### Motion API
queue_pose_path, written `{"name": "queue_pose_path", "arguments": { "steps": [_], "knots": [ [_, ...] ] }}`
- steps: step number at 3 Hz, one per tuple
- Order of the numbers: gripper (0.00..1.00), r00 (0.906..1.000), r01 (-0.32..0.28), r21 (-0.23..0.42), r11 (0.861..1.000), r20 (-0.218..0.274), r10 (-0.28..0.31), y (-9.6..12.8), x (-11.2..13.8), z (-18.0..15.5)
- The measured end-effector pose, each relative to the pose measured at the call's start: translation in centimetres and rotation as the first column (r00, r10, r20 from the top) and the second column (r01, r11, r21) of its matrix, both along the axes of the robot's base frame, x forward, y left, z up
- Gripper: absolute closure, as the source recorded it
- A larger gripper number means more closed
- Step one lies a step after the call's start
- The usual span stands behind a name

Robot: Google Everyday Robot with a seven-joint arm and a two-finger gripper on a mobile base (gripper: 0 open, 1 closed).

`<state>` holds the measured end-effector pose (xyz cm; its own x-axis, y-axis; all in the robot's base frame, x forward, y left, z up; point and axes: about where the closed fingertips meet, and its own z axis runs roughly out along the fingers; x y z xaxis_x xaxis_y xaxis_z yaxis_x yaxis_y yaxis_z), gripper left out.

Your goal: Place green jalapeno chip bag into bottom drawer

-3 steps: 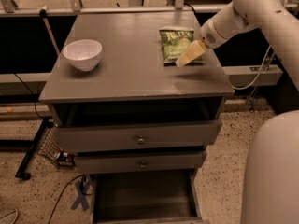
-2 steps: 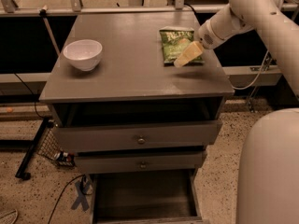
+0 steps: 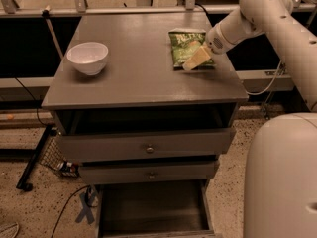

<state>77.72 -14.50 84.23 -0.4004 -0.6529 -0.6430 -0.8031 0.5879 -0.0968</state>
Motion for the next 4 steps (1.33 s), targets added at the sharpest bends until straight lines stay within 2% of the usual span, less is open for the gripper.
{"name": "queue_pose_path", "arguments": {
  "steps": [2, 3, 4],
  "knots": [
    [0.69, 0.9999, -0.013, 0.009, 1.000, -0.010, 0.013, 0.4, 0.1, -0.3],
    [0.92, 0.9973, -0.070, 0.021, 0.997, 0.025, 0.069, 1.2, -0.8, 1.9],
    [1.00, 0.9857, -0.157, -0.007, 0.988, 0.061, 0.157, 1.9, -2.5, 4.4]
  ]
}}
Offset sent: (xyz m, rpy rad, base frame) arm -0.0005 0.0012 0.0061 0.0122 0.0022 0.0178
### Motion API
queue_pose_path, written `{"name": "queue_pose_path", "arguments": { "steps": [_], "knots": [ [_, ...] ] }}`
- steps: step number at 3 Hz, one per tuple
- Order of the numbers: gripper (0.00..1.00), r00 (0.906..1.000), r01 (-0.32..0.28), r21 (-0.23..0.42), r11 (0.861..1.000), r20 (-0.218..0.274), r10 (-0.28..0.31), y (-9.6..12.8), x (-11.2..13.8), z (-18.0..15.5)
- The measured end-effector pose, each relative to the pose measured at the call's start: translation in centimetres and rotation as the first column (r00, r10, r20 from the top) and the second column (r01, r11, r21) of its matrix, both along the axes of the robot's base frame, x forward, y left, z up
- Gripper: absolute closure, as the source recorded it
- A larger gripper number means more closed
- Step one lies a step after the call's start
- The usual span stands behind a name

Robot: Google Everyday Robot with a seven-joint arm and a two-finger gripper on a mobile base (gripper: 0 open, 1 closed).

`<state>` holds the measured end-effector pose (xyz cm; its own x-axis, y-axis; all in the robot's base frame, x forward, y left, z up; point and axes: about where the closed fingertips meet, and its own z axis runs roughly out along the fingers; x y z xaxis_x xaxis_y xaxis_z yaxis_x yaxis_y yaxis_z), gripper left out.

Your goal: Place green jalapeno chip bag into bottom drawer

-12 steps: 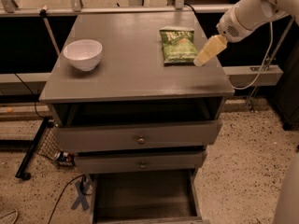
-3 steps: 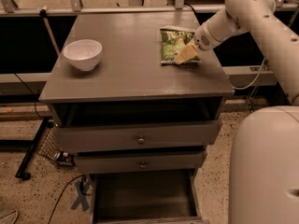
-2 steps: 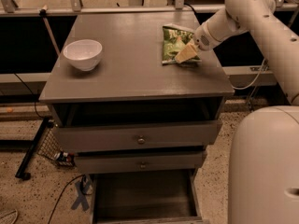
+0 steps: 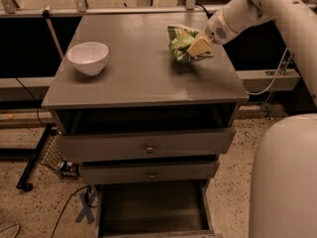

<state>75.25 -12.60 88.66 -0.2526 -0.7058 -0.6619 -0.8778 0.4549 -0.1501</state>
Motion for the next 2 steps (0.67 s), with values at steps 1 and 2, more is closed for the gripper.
{"name": "queue_pose_path", "arguments": {
  "steps": [1, 2],
  "knots": [
    [1.00, 0.9973, -0.070, -0.045, 0.996, 0.019, 0.071, -0.2, -3.0, 2.4],
    [1.00, 0.9944, -0.104, -0.094, 0.990, 0.006, 0.105, -1.3, -7.2, 4.2]
  ]
}}
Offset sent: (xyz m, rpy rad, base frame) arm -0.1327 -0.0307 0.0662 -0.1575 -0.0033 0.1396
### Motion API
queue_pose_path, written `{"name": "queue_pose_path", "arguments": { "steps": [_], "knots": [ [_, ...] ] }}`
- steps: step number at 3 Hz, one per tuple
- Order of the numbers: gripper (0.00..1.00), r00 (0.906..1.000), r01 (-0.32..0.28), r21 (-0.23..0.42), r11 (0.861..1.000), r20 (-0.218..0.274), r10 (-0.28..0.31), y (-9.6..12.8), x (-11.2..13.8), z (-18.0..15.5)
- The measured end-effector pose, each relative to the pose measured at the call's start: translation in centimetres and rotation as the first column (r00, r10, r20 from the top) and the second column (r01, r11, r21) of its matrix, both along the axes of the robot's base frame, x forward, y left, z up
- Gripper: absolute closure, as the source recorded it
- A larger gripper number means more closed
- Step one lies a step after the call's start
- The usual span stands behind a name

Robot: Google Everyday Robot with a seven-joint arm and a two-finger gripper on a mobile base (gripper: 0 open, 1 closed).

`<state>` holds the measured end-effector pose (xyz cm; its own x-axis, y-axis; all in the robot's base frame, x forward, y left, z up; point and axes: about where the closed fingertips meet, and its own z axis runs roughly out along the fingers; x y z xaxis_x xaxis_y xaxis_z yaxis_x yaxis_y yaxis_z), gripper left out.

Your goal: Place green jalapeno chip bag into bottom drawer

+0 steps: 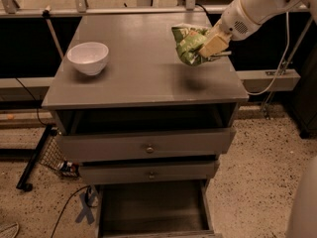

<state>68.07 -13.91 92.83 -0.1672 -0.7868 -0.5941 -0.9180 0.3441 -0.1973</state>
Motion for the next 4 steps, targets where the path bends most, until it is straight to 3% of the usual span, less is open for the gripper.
{"name": "queue_pose_path", "arguments": {
  "steps": [1, 2, 4],
  "knots": [
    [1.00, 0.9994, -0.009, -0.037, 0.999, -0.034, 0.008, -1.4, -4.5, 0.4],
    [1.00, 0.9990, -0.012, -0.047, 0.999, -0.043, 0.010, -1.2, -5.2, -0.1],
    [1.00, 0.9973, -0.069, -0.087, 0.994, -0.033, 0.066, 0.3, -12.2, -1.1]
  ]
}}
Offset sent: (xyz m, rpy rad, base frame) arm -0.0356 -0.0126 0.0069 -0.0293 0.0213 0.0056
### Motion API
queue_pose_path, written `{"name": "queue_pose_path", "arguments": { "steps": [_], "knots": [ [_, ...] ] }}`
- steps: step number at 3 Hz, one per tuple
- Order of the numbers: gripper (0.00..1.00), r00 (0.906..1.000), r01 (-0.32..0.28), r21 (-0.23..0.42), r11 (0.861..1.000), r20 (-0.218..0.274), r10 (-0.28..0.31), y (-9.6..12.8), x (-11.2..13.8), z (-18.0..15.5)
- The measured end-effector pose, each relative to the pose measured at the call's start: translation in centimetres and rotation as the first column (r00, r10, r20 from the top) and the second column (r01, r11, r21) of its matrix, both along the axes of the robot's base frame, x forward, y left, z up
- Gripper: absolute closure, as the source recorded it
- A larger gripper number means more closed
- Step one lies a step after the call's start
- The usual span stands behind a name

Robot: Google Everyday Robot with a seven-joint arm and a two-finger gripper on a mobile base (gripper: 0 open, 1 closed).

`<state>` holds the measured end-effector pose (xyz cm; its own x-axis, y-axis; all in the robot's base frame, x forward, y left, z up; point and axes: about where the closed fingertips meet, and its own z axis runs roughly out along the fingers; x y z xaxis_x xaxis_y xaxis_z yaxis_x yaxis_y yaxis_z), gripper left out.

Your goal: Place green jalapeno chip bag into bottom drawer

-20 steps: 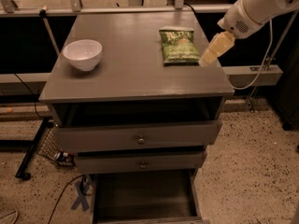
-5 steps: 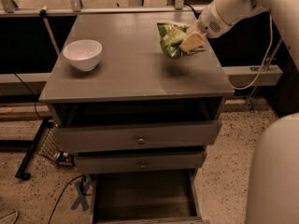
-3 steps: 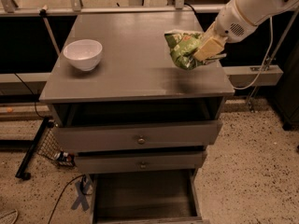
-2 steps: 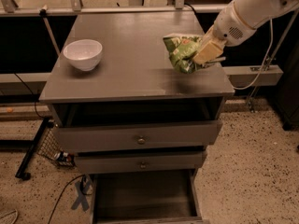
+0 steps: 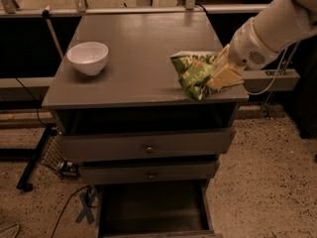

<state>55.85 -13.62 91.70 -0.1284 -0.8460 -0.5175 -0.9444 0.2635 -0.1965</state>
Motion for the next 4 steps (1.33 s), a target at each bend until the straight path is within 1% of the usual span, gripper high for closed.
{"name": "queue_pose_path", "arguments": {
  "steps": [1, 2, 3, 4],
  "knots": [
    [1.00, 0.9981, -0.062, -0.025, 0.998, -0.011, 0.061, 1.7, -3.5, -1.5],
    [1.00, 0.9924, -0.117, -0.052, 0.992, -0.043, 0.115, 3.2, -5.7, -3.9],
    [1.00, 0.9834, -0.169, -0.071, 0.983, -0.079, 0.163, 4.4, -7.1, -6.2],
    [1.00, 0.9708, -0.219, -0.090, 0.971, -0.120, 0.208, 5.5, -8.3, -8.6]
  ]
}}
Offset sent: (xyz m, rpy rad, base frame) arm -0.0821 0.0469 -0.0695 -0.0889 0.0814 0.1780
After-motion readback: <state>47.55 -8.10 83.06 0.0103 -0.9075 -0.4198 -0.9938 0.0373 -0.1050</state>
